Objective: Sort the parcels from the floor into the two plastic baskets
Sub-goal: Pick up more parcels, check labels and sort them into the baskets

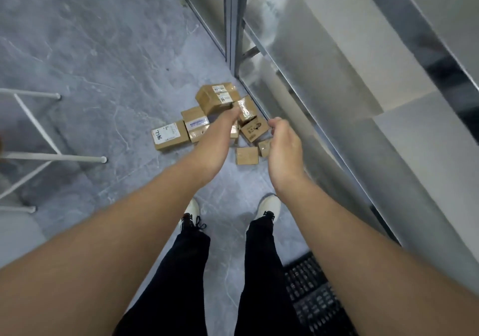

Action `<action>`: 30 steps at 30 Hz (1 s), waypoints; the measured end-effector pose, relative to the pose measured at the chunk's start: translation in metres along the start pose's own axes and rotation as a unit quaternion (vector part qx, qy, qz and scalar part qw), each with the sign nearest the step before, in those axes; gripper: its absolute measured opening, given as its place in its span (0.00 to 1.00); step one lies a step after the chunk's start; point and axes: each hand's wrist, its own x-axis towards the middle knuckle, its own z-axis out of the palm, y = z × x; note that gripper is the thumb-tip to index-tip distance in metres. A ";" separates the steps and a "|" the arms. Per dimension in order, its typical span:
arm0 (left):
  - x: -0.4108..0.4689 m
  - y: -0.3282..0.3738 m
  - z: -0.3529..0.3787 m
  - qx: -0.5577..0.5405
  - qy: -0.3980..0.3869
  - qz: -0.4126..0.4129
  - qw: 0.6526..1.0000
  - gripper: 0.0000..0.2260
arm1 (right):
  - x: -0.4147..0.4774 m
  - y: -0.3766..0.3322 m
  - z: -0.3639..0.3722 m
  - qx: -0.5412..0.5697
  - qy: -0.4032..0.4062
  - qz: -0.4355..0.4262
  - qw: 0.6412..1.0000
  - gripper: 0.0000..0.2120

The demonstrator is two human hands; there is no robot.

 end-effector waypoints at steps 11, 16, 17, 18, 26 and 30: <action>0.161 -0.103 0.036 -0.005 0.061 -0.108 0.992 0.32 | 0.163 0.123 0.033 -0.025 -0.043 0.116 0.992 0.16; 0.238 -0.161 0.032 -0.017 0.058 -0.123 0.991 0.25 | 0.218 0.182 0.057 -0.015 -0.019 0.167 0.986 0.14; 0.253 -0.171 0.030 -0.013 0.051 -0.128 0.990 0.25 | 0.228 0.194 0.062 -0.012 -0.015 0.174 0.985 0.14; 0.266 -0.181 0.029 -0.008 0.049 -0.130 0.990 0.25 | 0.237 0.206 0.067 -0.009 -0.014 0.181 0.983 0.14; 0.351 -0.262 0.033 -0.004 0.055 -0.159 0.986 0.16 | 0.307 0.290 0.103 -0.043 0.029 0.213 0.976 0.22; 0.381 -0.293 0.037 -0.005 0.061 -0.165 0.984 0.16 | 0.334 0.325 0.115 -0.056 0.045 0.217 0.973 0.23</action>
